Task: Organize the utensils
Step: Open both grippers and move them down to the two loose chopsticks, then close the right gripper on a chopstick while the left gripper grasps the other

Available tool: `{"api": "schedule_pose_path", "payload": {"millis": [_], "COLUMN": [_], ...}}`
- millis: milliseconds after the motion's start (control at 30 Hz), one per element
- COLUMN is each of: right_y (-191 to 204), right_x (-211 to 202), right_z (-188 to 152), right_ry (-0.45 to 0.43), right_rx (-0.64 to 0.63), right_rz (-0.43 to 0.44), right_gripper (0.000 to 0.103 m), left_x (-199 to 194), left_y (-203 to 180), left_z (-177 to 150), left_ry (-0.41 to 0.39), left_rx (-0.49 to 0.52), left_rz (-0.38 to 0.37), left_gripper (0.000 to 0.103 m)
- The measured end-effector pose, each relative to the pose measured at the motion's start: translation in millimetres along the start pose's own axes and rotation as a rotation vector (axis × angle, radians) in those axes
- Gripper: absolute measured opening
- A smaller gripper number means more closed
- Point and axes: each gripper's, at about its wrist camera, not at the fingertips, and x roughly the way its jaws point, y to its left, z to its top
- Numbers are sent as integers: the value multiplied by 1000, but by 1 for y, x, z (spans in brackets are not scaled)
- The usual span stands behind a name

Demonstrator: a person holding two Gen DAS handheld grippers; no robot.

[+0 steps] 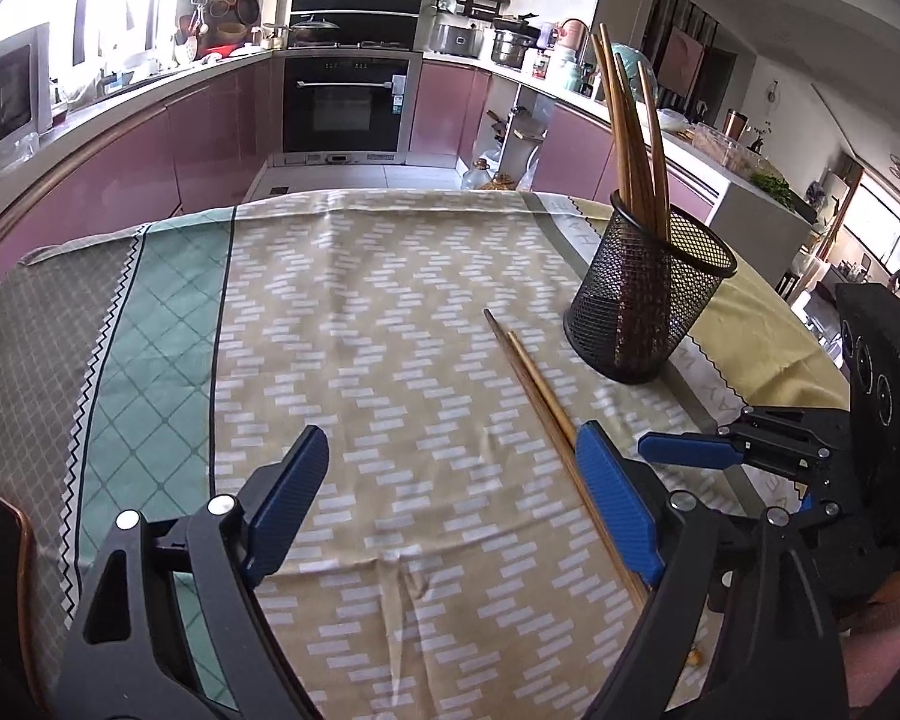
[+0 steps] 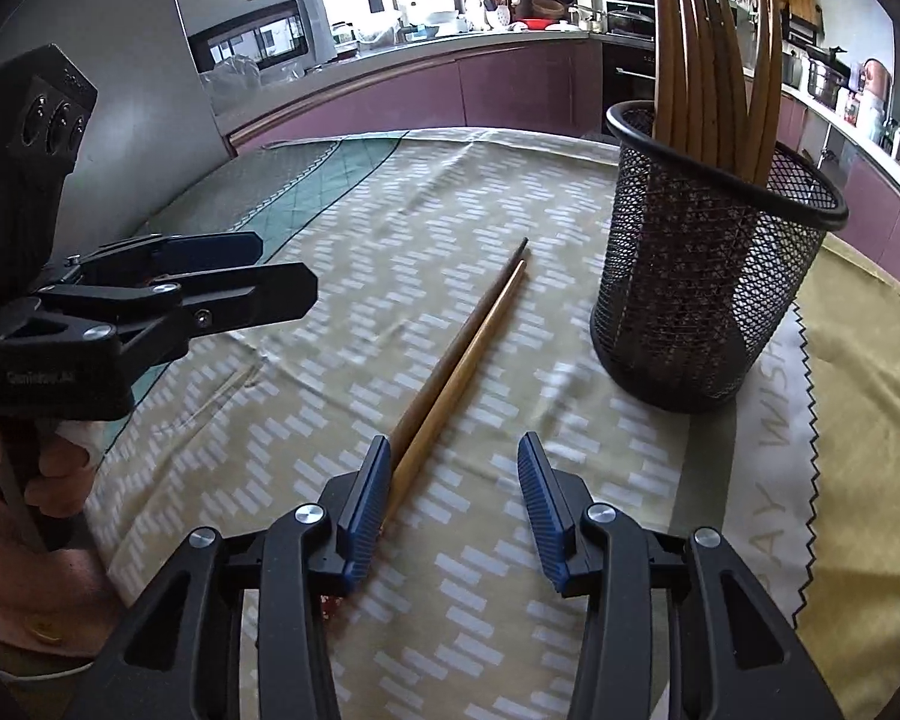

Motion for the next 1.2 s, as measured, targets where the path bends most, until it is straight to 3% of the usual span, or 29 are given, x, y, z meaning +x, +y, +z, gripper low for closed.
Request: {"api": "schedule_pose_path", "payload": {"millis": [167, 400, 633, 900, 1200], "right_y": [-6, -7, -18, -32, -35], "right_x": [1, 10, 10, 6, 11], "right_z": [2, 10, 12, 8, 13], "right_ry": [17, 26, 32, 24, 16], "right_rx": [23, 28, 69, 109, 100], "right_rz": [0, -12, 7, 20, 6], "right_gripper": [31, 29, 14, 14, 15], "left_x": [3, 10, 21, 47, 67], "left_y": [-4, -13, -23, -48, -55], "left_z": [-2, -2, -2, 1, 5], "left_ry": [10, 27, 65, 135, 181], "left_rx": [16, 43, 77, 144, 152], "left_rz": [-13, -25, -42, -51, -21], "left_gripper": [81, 78, 68, 54, 35]}}
